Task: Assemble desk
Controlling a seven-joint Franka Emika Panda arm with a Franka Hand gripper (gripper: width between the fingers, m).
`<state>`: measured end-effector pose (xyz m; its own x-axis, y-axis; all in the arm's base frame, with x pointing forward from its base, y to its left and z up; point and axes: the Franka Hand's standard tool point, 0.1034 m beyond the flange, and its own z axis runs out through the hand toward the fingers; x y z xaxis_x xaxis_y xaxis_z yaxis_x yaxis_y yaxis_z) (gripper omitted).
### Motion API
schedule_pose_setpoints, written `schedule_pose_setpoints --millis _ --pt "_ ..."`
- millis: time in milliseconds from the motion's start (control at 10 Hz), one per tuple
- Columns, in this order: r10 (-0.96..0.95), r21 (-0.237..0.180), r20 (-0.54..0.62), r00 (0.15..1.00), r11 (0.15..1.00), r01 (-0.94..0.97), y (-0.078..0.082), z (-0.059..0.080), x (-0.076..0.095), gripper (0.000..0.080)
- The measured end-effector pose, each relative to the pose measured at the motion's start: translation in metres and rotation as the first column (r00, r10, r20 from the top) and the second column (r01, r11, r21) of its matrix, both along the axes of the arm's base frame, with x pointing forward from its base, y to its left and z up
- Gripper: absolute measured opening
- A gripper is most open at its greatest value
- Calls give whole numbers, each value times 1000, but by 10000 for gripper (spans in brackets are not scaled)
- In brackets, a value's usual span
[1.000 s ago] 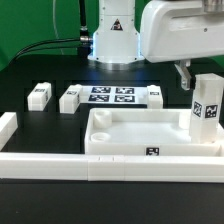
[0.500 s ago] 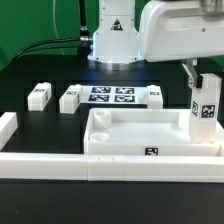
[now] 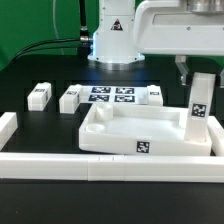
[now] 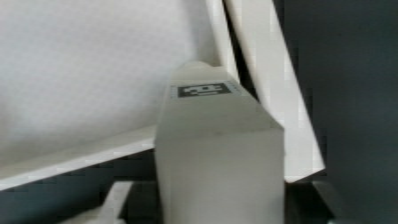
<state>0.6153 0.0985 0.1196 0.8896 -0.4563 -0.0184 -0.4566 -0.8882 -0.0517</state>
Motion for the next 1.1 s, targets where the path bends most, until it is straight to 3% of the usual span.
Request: schedule_pose_setpoints --millis 200,500,600,700,900,1100 --pt "-162 -24 -7 987 987 162 -2 1 -1 302" --pt "-214 -32 -11 977 976 213 -6 0 -1 320" --pt "-207 -33 -13 978 978 207 -4 2 -2 517" --pt "-185 -33 -21 983 982 184 6 9 -5 620" --pt "-105 -19 -6 994 994 105 11 30 -18 641" --pt "-48 -10 2 999 999 48 3 44 -43 647"
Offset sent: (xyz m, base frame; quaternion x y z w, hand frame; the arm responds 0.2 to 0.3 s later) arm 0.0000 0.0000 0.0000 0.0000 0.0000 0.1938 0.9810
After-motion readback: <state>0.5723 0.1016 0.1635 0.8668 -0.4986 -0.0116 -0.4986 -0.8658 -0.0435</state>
